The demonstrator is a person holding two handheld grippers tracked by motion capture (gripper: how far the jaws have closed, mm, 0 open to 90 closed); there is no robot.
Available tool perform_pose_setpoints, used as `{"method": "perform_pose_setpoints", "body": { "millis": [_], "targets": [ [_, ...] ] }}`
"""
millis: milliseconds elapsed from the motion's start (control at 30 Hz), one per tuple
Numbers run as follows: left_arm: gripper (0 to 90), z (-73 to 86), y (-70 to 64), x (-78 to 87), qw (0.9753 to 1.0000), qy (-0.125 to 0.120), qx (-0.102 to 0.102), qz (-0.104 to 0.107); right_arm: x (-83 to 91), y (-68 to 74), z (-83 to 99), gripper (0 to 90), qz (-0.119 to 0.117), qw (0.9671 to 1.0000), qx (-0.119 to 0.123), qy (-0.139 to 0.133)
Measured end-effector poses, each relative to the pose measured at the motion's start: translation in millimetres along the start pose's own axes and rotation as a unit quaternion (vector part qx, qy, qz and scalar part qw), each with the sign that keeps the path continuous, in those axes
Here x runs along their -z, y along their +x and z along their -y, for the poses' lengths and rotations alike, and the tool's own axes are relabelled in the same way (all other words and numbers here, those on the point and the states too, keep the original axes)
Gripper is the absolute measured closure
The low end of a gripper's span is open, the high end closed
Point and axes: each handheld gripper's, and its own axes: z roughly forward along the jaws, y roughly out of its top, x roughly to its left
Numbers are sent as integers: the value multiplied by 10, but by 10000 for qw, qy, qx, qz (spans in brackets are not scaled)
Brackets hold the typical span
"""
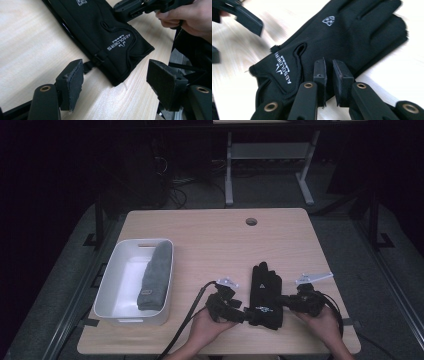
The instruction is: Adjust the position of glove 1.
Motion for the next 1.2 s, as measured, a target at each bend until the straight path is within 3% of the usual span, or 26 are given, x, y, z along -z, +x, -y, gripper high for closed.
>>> {"method": "perform_pose_setpoints", "body": {
  "millis": [367,467,667,733,900,1100,1167,1200],
  "targets": [
    [306,4,65,-60,9998,158,89,-112,-122,147,-42,731,-270,9994,185,116],
    [321,4,82,-81,9995,203,111,-195,-127,160,-75,644,-280,9994,177,95],
    [355,11,116,-126,9989,319,133,-318,-71,46,-158,423,229,9996,94,-162],
    [376,18,122,-147,9988,315,178,-333,-67,-11,-184,388,373,9991,-118,-192],
    [442,19,128,-141,9984,363,49,-436,-127,-210,-210,343,778,9956,-428,-293],
    [526,1,107,-146,9971,504,-79,-571,-210,-301,-284,352,811,9941,-641,-317],
    [551,-2,105,-153,9972,493,-59,-566,-240,-324,-295,379,776,9946,-640,-254],
    [545,-10,108,-153,9975,496,46,-509,-254,-327,-294,384,769,9946,-657,-214]
  ]
}}
